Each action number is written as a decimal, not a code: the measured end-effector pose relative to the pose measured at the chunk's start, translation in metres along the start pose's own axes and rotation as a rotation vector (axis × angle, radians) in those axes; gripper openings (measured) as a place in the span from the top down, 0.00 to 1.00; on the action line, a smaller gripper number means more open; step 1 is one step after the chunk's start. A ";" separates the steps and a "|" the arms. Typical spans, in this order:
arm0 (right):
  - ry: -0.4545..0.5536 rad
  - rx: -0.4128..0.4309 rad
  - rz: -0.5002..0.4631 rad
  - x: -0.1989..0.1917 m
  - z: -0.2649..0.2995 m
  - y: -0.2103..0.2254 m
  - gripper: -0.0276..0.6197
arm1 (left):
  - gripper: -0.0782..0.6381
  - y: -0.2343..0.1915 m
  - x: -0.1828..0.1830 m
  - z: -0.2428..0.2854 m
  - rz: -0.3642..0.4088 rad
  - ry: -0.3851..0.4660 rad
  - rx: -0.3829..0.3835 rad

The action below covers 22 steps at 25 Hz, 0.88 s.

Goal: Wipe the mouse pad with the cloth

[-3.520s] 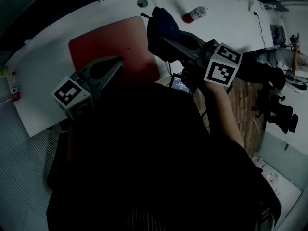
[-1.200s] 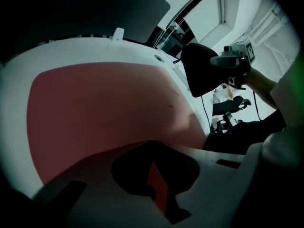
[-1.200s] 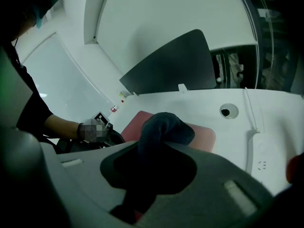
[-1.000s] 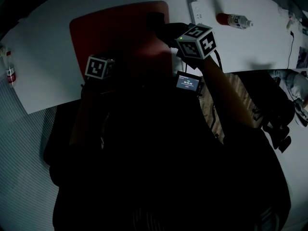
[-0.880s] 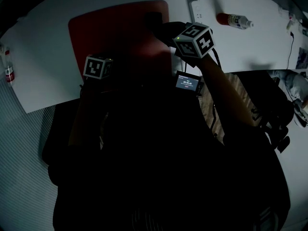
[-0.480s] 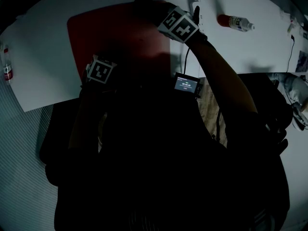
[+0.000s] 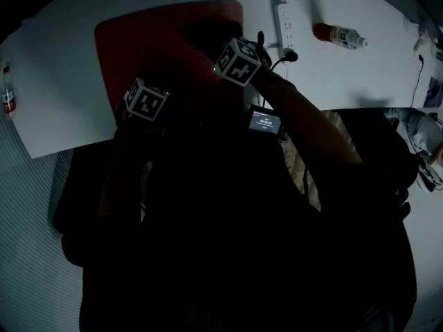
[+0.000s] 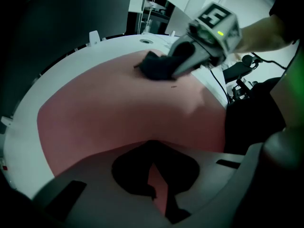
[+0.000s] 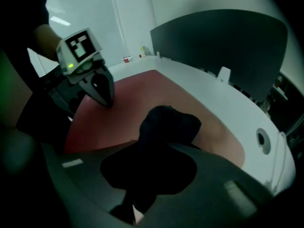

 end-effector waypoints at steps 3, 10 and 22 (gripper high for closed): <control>-0.006 0.133 -0.068 -0.014 0.009 -0.054 0.86 | 0.88 0.001 0.000 0.000 0.001 -0.001 0.002; -0.081 0.237 -0.157 -0.007 0.011 -0.026 0.86 | 0.88 0.000 -0.003 0.000 -0.038 0.021 0.007; 0.121 -0.155 0.077 -0.013 -0.015 0.049 0.86 | 0.88 -0.002 -0.004 0.000 -0.052 0.036 0.004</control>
Point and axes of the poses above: the fingertips, and each gripper's own axes: z forward along the fingers, y to its right, x out of its top, the point moved 9 cm from there along -z, backward along the fingers, and after that the axes turned 5 degrees about z, right-handed, at the moved point
